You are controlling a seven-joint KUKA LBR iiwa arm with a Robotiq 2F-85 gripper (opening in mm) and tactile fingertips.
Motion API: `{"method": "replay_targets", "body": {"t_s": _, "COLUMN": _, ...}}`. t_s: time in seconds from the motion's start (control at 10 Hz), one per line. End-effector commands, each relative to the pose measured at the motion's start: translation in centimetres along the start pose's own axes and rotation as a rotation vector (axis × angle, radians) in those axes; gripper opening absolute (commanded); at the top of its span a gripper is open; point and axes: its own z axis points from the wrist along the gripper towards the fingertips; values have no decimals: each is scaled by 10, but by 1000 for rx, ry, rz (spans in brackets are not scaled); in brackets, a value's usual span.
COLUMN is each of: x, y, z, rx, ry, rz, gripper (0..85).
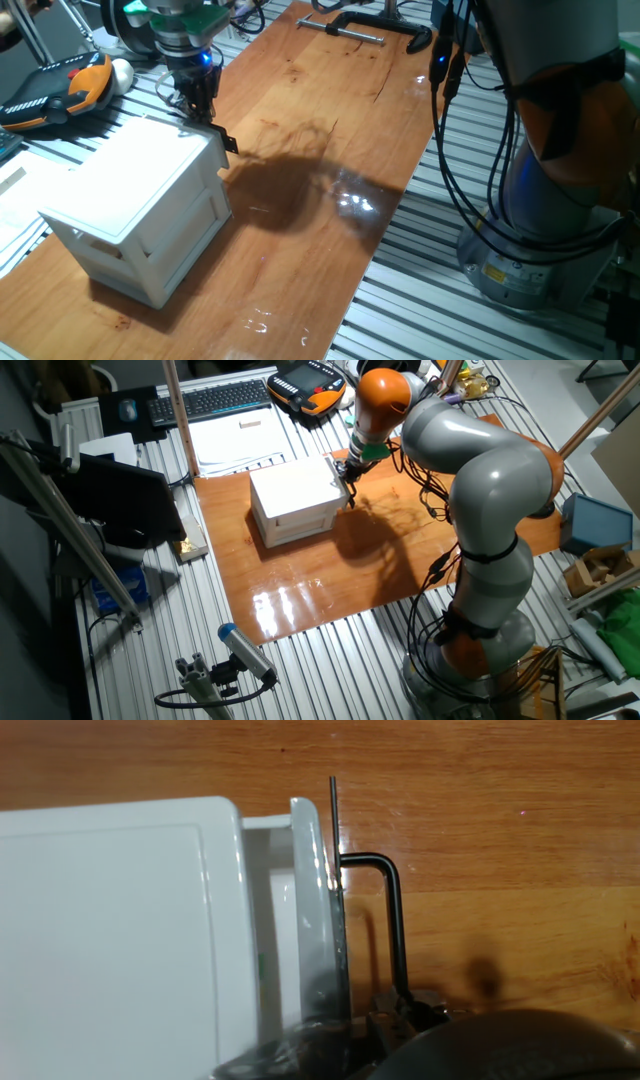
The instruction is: Grasp the handle and open the drawer
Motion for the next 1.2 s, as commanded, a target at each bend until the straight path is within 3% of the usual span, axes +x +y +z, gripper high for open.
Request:
{"method": "replay_targets", "body": {"t_s": 0.0, "x": 0, "y": -1, "z": 0, "rx": -2, "ry": 0, "rz": 0, "gripper": 7}}
{"method": "replay_targets", "body": {"t_s": 1.1, "x": 0, "y": -17, "z": 2, "rx": -5, "ry": -3, "rz": -9, "gripper": 7}}
